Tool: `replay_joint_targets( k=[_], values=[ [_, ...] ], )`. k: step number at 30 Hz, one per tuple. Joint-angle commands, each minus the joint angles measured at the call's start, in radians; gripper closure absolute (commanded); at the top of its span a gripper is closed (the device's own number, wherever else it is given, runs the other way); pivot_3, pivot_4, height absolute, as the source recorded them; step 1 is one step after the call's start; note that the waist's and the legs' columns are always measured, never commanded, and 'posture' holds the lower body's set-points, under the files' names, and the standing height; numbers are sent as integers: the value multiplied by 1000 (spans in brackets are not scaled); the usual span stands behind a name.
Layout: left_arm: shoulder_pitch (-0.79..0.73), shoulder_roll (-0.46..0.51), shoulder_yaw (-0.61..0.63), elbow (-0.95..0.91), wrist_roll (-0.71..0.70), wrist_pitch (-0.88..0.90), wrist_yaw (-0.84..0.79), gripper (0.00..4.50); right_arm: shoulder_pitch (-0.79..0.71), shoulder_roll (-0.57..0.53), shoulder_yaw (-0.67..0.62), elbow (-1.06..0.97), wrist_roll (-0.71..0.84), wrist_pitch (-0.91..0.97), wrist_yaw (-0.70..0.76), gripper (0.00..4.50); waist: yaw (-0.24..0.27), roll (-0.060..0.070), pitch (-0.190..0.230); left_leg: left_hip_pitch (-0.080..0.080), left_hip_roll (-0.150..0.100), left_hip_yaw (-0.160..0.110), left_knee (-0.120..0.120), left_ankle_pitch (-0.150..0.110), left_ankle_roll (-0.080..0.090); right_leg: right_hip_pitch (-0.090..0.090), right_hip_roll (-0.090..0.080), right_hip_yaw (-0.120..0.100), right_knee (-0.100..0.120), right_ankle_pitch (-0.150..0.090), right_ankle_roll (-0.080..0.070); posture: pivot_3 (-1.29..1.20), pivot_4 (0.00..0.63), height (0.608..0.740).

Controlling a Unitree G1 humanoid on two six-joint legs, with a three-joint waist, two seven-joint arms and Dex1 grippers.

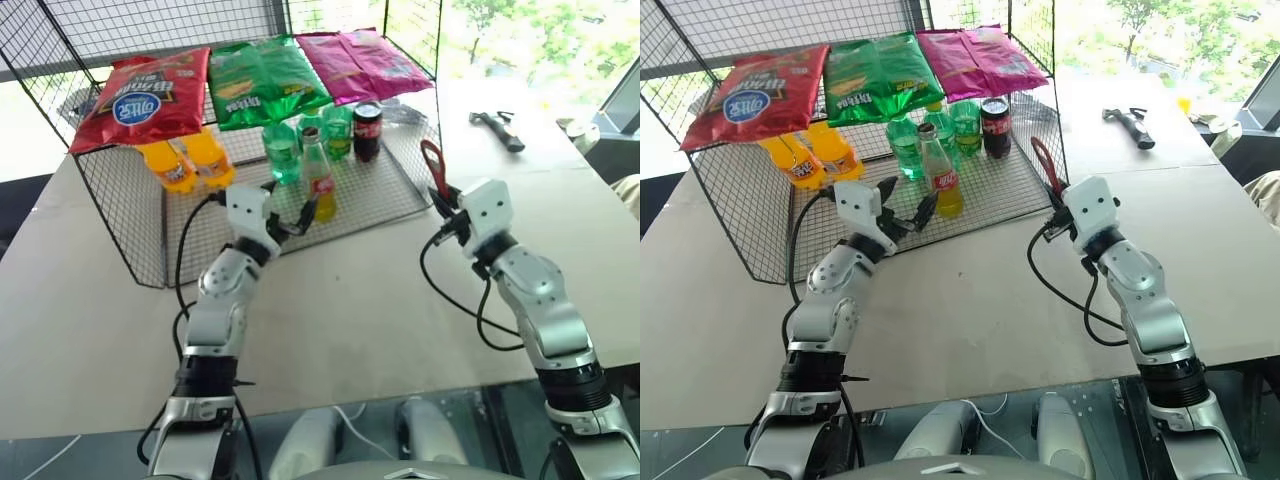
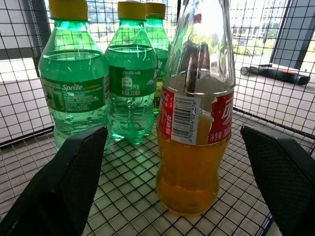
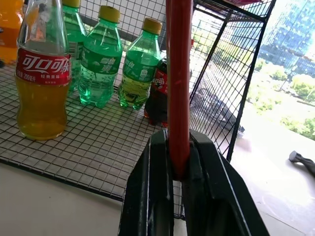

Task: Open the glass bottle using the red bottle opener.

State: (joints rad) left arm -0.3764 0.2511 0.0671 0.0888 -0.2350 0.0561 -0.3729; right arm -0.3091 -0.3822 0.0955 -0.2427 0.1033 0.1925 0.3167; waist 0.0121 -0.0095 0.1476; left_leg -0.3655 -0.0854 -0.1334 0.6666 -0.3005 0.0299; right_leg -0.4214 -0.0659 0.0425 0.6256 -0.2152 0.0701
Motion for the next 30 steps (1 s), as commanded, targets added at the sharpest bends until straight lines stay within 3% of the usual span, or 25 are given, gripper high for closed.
replay_joint_targets(
  k=[1,25,28,30],
  values=[
    [-54,-9,-4,49,26,-60,-1,11,8,11,-16,-69,-7,-7,-1,4500,0,0,0,0,0,0,0,0,0,0,0,0,0,0,0,0,150,740],
    [-488,-127,12,794,115,-386,19,11,53,44,4,-116,-44,-6,27,4500,-1,0,0,-2,-1,0,2,0,0,-1,0,-1,1,0,0,0,150,740],
    [-491,-132,13,809,107,-402,-8,841,53,48,2,-116,-50,-6,28,4500,-1,0,0,-2,-1,0,2,0,0,-1,0,-1,1,0,0,0,150,740],
    [-477,-129,6,803,118,-409,-13,1657,52,51,0,-117,-53,-7,27,4500,-1,0,0,-2,-1,0,2,0,0,-1,0,-1,1,0,0,0,150,740]
  ],
)
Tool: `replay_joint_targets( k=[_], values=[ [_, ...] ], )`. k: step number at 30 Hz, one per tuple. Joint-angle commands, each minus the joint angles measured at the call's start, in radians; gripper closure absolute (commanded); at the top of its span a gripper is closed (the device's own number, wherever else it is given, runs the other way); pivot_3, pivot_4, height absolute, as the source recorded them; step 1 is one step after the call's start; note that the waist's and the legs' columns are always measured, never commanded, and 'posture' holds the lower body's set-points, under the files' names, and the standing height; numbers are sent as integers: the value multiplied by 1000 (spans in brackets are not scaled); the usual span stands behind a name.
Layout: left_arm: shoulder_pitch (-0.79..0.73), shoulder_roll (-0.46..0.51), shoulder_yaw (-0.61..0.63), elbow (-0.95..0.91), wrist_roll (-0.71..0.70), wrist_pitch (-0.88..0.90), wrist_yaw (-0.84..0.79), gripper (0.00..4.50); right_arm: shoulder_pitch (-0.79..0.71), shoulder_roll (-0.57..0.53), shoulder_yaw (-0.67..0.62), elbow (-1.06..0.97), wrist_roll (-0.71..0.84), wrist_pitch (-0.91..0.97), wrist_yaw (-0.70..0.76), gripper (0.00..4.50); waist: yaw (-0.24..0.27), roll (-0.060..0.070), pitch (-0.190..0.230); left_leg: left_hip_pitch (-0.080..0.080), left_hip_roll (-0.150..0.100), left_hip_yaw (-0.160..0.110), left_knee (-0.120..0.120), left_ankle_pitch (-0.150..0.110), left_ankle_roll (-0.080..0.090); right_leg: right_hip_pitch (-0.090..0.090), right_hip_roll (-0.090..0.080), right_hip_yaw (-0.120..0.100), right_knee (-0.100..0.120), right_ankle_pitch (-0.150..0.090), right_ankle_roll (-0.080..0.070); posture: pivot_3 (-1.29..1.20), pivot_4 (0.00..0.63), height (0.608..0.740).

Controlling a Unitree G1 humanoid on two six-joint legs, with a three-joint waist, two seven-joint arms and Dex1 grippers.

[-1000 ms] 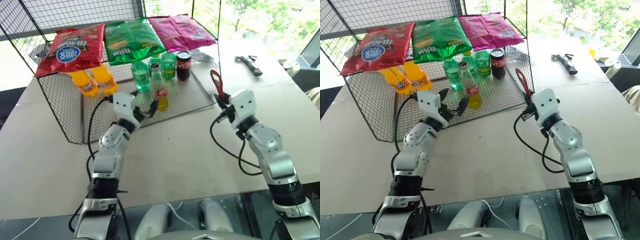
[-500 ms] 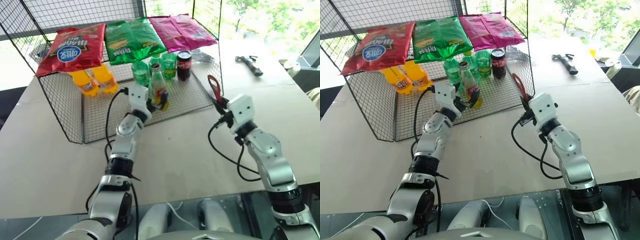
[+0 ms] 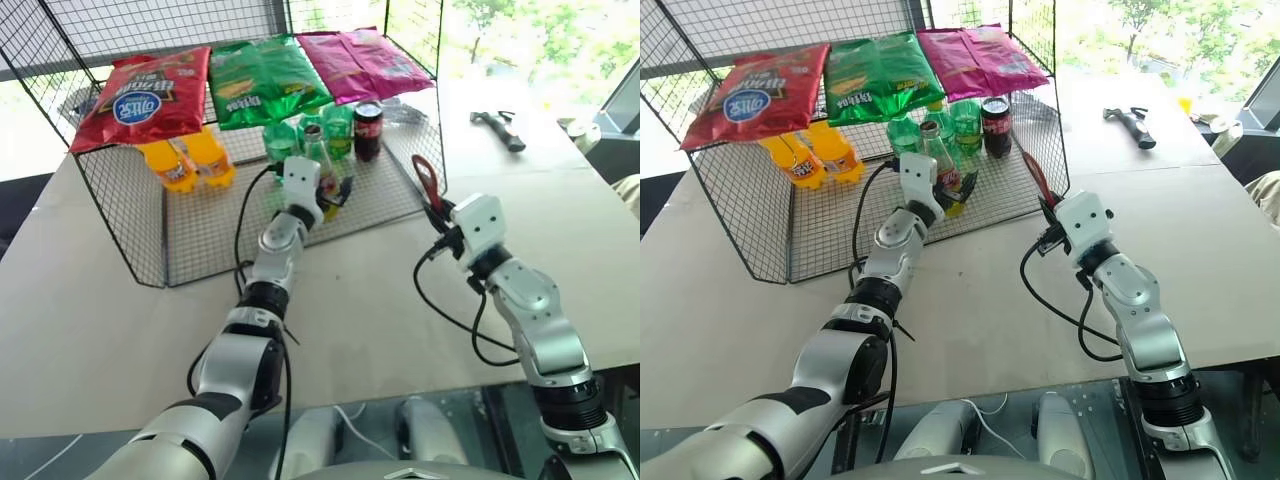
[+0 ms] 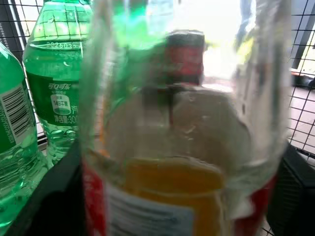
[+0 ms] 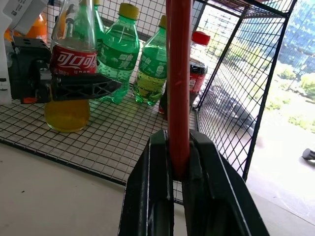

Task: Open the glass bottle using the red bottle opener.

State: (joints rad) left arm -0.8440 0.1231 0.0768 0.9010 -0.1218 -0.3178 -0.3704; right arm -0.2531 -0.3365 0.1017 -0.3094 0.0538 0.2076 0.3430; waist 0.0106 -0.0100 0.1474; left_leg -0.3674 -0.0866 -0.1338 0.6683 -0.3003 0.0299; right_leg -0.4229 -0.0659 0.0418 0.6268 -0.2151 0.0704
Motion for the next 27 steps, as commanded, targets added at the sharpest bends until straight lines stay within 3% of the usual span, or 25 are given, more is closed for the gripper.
replay_joint_targets(
  k=[1,6,10,14,19,27],
  values=[
    [0,2,-7,-14,12,-39,-15,1680,-5,8,-7,-52,-4,-23,0,4500,0,0,0,0,0,0,0,0,0,0,0,0,0,0,0,0,150,740],
    [65,22,-10,-114,2,-4,-40,1684,-24,22,-13,-47,-9,-35,-7,4500,-5,0,0,0,0,0,0,0,0,0,0,0,0,0,0,0,150,740],
    [150,42,-13,-313,-18,79,-55,1684,-39,29,-16,-43,-15,-40,-9,4500,-22,0,0,0,0,0,0,0,0,0,0,1,1,0,0,0,150,740],
    [352,84,-32,-709,-114,248,-147,1684,-45,40,-14,-30,-20,-47,-14,4500,-36,0,0,0,1,1,-1,0,0,-1,0,2,1,0,0,0,150,740],
    [504,145,-45,-1035,-159,448,-139,1684,-51,49,-9,-20,-20,-51,-9,4500,-29,0,0,-2,1,1,0,0,0,-3,0,2,2,0,0,0,150,740],
    [674,175,-67,-1213,-180,557,-136,1684,-69,62,-2,8,-20,-65,2,4500,-23,0,0,-1,1,1,1,0,0,-3,0,2,3,0,0,0,150,740]
  ],
)
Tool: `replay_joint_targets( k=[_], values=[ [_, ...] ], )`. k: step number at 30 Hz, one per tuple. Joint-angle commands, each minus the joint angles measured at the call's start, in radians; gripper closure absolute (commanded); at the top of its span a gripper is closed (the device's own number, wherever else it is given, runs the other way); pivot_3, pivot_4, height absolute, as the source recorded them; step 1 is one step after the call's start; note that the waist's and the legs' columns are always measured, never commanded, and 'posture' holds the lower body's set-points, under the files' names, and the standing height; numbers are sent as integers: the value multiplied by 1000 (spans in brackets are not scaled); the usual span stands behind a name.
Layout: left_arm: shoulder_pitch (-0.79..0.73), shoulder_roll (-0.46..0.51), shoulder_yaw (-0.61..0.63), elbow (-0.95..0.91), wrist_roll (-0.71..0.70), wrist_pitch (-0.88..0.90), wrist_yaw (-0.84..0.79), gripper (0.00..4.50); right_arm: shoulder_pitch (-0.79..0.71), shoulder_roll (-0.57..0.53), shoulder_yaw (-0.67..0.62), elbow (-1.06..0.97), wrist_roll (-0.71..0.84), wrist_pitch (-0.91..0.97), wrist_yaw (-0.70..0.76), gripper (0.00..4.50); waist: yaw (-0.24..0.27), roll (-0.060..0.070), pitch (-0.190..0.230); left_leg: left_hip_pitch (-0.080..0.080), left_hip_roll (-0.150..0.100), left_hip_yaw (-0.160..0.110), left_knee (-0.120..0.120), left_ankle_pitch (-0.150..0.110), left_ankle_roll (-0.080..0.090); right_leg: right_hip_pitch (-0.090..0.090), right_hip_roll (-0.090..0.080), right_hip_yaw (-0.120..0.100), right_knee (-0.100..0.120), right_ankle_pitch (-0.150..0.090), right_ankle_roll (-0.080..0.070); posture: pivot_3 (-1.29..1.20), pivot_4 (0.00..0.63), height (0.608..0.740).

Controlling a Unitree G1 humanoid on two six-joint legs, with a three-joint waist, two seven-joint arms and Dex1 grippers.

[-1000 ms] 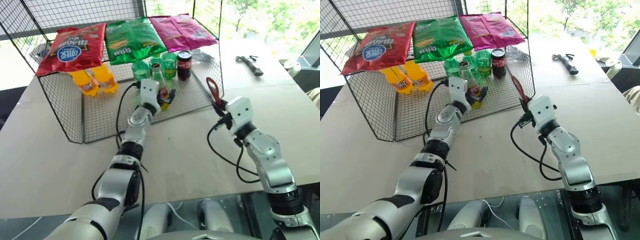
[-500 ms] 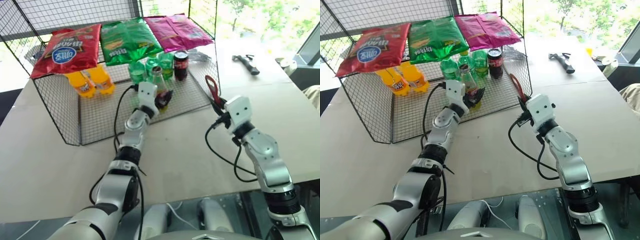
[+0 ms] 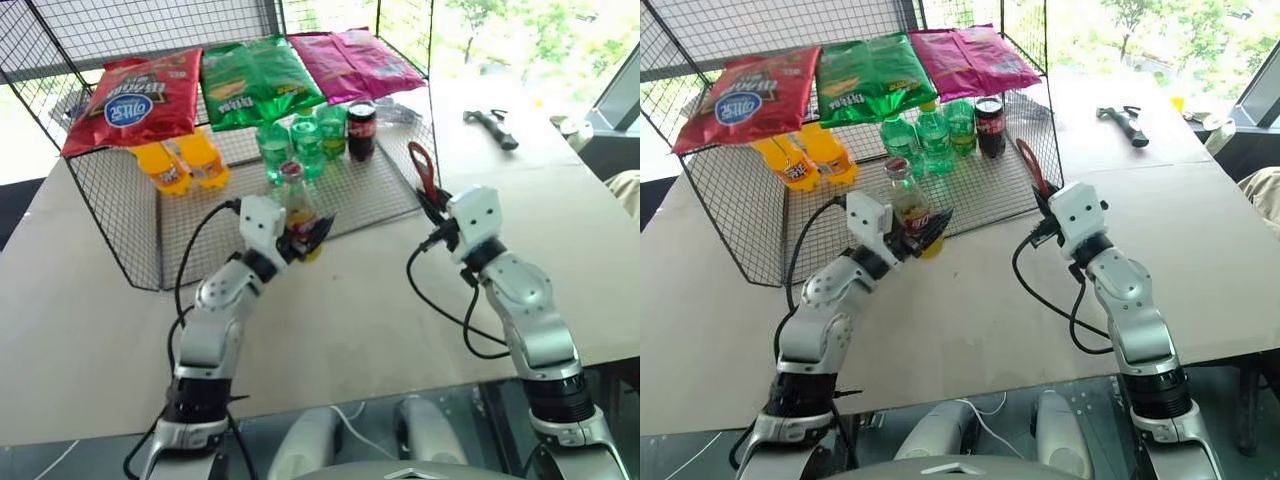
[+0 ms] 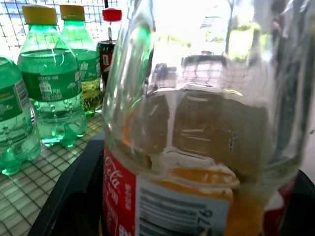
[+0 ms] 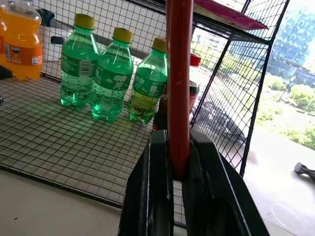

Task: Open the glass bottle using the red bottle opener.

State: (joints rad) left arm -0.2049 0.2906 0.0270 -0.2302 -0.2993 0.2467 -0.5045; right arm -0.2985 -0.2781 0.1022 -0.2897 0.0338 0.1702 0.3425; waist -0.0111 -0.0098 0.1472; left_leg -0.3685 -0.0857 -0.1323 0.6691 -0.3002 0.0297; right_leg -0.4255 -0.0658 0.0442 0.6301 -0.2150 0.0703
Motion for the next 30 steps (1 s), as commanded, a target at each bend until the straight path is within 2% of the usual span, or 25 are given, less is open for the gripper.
replay_joint_targets(
  k=[1,5,10,12,13,14,17,21,30],
  values=[
    [60,11,-26,-85,17,-15,1,1684,-25,6,-2,-10,-1,-28,3,4500,-1,0,0,0,0,0,0,0,0,0,0,0,0,0,0,0,150,740],
    [134,-6,-14,-93,-23,-59,-17,1684,-26,6,-2,-8,-2,-30,8,4500,0,0,0,0,0,0,-1,0,0,0,0,0,0,0,0,0,150,740],
    [151,5,-27,-89,-1,-109,-32,1684,-27,3,-1,-7,-2,-30,14,4500,-1,0,0,1,0,1,0,0,0,0,0,0,0,0,0,0,150,740],
    [153,3,-28,-97,-18,-124,-50,664,-29,3,0,-5,-2,-31,16,4500,-1,0,0,1,0,1,0,0,0,0,0,0,0,0,0,0,150,740],
    [152,2,-28,-97,-22,-128,-54,478,-30,3,-1,-3,-2,-31,17,4500,0,0,0,0,0,1,0,0,0,0,0,0,0,0,0,0,150,740],
    [147,0,-27,-95,-24,-132,-56,71,-31,4,-1,-1,-3,-32,17,4500,0,0,0,0,0,0,0,0,0,0,0,0,0,0,0,0,150,740],
    [123,-16,-16,-95,-41,-135,-44,71,-34,5,-1,8,-5,-36,20,4500,1,0,0,1,0,0,0,0,0,0,0,0,0,0,0,0,150,740],
    [115,-22,-5,-138,-132,-99,-74,71,-37,6,0,18,-10,-44,23,4500,0,0,0,2,0,0,0,0,0,2,0,0,0,0,0,0,150,740],
    [82,9,2,-178,-155,-69,-67,71,-38,10,3,31,-16,-56,28,4500,-1,0,0,3,0,1,0,0,0,3,0,0,1,0,0,0,150,740]
  ],
)
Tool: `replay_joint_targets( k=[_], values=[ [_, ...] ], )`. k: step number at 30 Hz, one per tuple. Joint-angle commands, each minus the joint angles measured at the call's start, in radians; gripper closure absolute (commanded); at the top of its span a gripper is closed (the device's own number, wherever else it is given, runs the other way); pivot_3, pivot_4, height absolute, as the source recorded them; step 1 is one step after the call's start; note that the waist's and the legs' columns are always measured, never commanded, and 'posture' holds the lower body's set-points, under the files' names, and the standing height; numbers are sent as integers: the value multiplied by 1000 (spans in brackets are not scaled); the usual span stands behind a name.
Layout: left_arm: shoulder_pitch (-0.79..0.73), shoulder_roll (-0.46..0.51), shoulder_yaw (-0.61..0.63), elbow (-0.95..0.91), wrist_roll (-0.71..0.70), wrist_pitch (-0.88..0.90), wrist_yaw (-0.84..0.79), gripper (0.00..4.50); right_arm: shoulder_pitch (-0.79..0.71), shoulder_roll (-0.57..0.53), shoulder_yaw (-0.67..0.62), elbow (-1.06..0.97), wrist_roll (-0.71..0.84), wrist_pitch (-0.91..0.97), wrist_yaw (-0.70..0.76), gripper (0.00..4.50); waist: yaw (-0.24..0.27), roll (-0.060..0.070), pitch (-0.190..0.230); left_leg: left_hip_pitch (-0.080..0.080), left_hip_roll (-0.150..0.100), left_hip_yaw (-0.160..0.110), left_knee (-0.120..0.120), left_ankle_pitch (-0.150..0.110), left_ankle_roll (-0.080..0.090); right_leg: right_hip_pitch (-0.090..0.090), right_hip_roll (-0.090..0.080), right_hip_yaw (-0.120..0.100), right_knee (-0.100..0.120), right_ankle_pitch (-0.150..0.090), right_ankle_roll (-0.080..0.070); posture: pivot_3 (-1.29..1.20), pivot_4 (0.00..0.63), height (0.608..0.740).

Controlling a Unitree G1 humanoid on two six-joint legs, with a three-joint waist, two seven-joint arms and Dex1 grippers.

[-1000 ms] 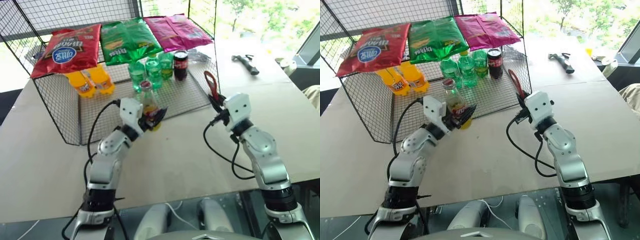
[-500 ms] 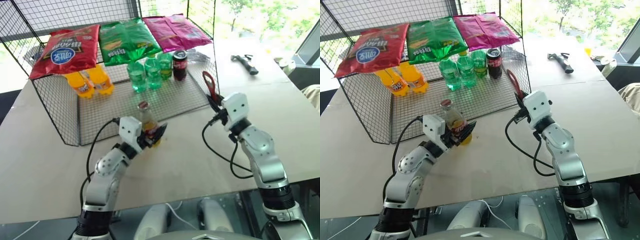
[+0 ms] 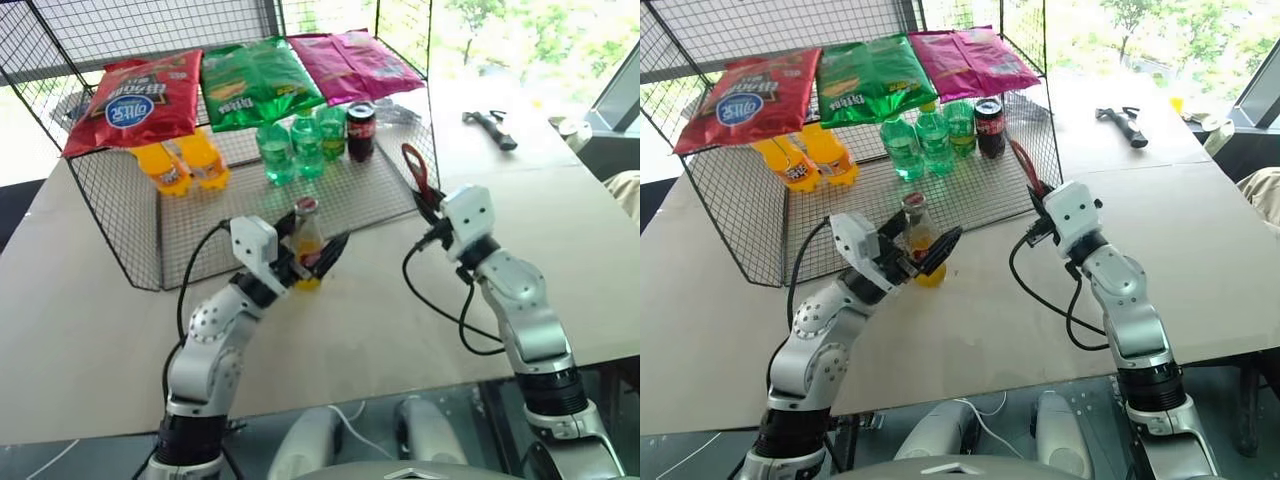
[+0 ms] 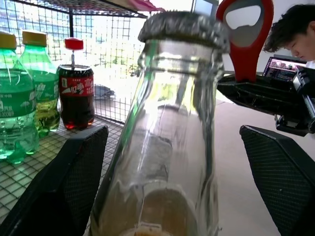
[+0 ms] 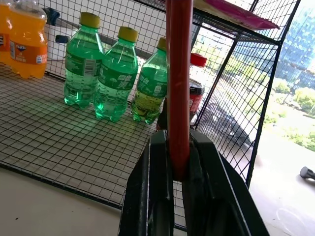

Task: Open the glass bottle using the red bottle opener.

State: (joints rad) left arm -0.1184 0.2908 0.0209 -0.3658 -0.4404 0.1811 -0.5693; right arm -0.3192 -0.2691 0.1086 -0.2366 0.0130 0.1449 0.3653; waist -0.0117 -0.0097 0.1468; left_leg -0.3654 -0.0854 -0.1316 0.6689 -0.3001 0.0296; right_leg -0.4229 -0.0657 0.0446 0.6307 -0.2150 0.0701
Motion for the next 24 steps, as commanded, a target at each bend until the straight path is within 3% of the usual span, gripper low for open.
replay_joint_targets(
  k=[1,14,17,20,24],
  values=[
    [-1,13,10,-46,-9,-3,-1,71,-17,1,-3,-22,5,-31,6,4500,0,0,0,0,0,0,0,0,0,0,0,0,0,0,0,0,150,740],
    [36,33,19,-59,46,-46,27,71,-16,2,1,-10,6,-41,14,4500,0,0,0,0,0,0,0,0,0,0,0,0,0,0,0,0,150,740],
    [42,24,19,-57,39,-50,31,932,-18,2,1,-7,6,-43,17,4500,0,0,0,0,0,0,0,0,0,0,0,0,0,0,0,0,150,740],
    [45,21,17,-54,40,-53,31,2272,-20,3,2,-7,5,-43,21,4500,2,0,0,0,0,0,0,0,0,0,0,0,0,0,0,0,150,740],
    [45,25,12,-46,52,-49,33,2284,-28,3,9,-5,4,-43,30,4500,1,0,0,0,0,0,0,0,0,0,0,0,0,0,0,0,150,740]
  ],
)
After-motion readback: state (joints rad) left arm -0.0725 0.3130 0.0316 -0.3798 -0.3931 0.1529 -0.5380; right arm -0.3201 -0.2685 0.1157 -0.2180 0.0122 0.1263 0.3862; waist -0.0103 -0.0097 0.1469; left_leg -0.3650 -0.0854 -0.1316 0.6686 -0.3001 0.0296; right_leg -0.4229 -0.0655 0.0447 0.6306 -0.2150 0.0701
